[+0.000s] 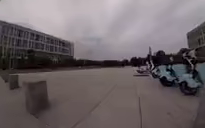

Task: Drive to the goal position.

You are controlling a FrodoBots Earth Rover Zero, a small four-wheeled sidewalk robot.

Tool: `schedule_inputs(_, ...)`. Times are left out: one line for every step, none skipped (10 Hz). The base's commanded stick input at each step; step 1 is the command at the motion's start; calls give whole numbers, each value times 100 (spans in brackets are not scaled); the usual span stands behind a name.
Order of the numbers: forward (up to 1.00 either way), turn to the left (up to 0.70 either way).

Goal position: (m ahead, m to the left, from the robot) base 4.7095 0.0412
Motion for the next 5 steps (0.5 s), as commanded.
schedule_inputs(70, 0)
schedule_inputs(70, 0)
schedule_inputs(70, 0)
schedule_inputs(70, 0)
schedule_inputs(69, 0)
